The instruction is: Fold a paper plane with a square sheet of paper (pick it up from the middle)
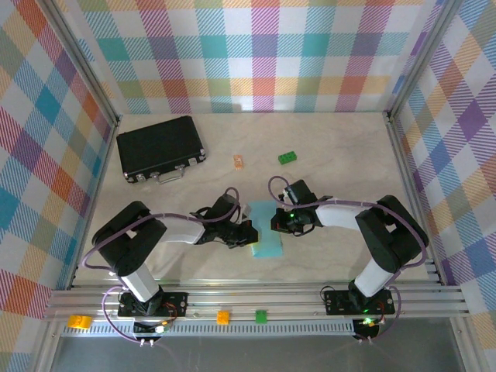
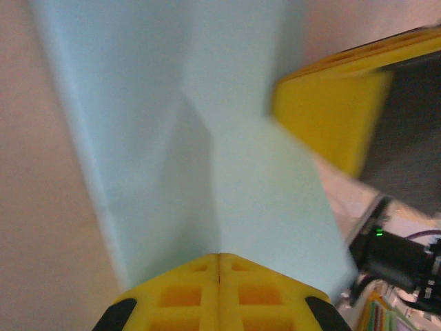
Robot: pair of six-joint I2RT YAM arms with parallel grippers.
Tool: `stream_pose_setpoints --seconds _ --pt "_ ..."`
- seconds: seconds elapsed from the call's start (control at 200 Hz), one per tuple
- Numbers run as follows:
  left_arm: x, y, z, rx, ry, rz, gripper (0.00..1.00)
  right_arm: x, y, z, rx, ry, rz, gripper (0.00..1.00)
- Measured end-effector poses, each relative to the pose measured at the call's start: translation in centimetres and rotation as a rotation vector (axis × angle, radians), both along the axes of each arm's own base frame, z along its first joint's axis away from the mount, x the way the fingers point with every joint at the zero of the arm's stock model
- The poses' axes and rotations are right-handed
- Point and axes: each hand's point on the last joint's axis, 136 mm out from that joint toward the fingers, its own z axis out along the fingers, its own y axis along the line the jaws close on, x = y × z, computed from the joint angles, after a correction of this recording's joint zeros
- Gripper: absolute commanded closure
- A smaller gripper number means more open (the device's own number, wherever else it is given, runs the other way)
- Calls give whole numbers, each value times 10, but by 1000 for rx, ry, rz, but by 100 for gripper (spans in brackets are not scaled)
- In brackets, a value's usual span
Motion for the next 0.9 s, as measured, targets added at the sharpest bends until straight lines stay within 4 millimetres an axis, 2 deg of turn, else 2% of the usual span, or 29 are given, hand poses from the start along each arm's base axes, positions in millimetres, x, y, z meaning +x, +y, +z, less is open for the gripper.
stream_pose_setpoints --seconds 0.225,0.465,0.56,0.79,0.9 --pt "-5 3 1 -58 -43 8 96 -2 -2 0 -2 1 -1 100" --pt "-25 19 2 21 -19 3 95 -2 -2 0 -3 0 -1 100" --pt "-26 22 7 39 -20 11 94 -2 -2 0 -3 0 -1 100" --pt "-5 0 33 -26 -66 31 93 -2 -2 0 -4 0 -2 100" --pt "0 -12 32 -42 -65 21 94 -2 -2 0 -3 0 -1 100"
